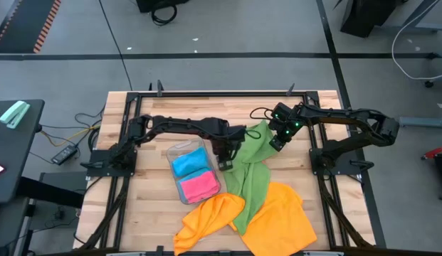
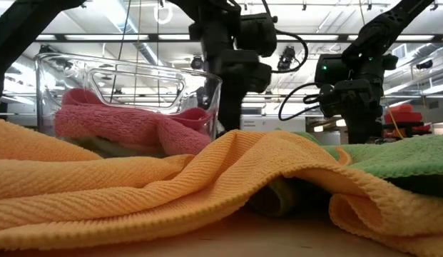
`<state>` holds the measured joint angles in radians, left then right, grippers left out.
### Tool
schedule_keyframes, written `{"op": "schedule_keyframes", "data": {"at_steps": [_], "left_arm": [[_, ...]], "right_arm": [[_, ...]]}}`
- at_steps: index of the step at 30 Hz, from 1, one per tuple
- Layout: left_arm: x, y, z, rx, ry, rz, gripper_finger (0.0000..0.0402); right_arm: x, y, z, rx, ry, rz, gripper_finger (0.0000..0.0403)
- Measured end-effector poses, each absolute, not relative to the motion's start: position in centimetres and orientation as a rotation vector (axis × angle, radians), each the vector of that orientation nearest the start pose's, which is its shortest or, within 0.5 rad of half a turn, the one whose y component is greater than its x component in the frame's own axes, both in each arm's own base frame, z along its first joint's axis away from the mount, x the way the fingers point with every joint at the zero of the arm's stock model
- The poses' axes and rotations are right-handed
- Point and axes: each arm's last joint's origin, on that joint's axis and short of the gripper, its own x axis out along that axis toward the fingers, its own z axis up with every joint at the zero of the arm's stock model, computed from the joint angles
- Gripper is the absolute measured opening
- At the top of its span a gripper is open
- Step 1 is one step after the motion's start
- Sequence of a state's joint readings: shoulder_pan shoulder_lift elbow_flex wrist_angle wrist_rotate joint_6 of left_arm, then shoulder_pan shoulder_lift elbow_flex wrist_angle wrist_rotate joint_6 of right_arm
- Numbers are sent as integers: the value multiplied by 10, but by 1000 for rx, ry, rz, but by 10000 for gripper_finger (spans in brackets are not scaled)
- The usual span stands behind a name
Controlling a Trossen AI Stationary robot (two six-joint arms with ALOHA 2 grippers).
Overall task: Fold microfiber towels
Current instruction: Fold the top green towel
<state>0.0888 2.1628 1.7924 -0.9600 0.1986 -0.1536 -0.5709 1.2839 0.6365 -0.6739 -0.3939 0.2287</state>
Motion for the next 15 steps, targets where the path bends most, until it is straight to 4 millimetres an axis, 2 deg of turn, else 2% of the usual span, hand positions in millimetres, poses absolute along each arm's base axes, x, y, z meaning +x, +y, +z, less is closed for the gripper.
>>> {"op": "schedule_keyframes", "data": {"at_steps": [5,7,11,15], "left_arm": [[448,39,196,-254,1235,163,75],[453,41,186,-243,1228,184,75],[457,44,154,-240,1302,194,78],[458,44,144,-238,1332,198,80]], "right_arm": [[174,-99,165,814,1163,-287,10],[174,-99,165,815,1163,-287,10],[175,-99,165,822,1162,-289,10],[176,-97,166,823,1164,-282,10]]}}
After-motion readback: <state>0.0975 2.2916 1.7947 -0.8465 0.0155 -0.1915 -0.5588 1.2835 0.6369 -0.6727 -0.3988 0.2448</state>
